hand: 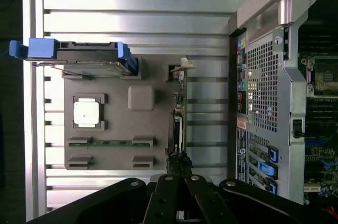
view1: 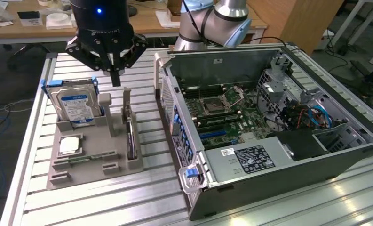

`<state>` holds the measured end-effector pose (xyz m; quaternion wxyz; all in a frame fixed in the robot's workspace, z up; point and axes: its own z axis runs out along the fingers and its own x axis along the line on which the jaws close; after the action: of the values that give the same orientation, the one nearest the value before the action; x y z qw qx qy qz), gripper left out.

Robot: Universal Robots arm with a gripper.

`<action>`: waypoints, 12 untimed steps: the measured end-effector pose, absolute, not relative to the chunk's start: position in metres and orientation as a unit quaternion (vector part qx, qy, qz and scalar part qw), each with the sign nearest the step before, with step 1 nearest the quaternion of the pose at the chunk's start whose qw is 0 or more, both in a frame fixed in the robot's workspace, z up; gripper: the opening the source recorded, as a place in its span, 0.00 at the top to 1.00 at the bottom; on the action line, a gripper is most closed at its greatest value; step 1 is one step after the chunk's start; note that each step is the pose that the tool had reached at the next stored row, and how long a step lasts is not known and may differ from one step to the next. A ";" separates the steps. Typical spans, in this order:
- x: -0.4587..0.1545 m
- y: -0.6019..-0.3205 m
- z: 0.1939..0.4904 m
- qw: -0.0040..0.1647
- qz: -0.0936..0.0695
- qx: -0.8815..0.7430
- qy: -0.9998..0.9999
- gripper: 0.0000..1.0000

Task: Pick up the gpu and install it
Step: 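Pick up the gpu and move the gpu toward the slot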

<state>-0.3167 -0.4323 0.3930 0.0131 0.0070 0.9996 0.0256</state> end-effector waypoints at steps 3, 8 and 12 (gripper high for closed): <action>-0.317 -0.432 0.393 0.013 0.026 0.007 1.000 0.77; -0.317 -0.432 0.393 0.013 0.026 0.007 1.000 0.59; -0.317 -0.432 0.393 0.013 0.026 0.007 1.000 0.47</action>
<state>-0.3168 -0.4321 0.3930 0.0132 0.0070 0.9996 0.0256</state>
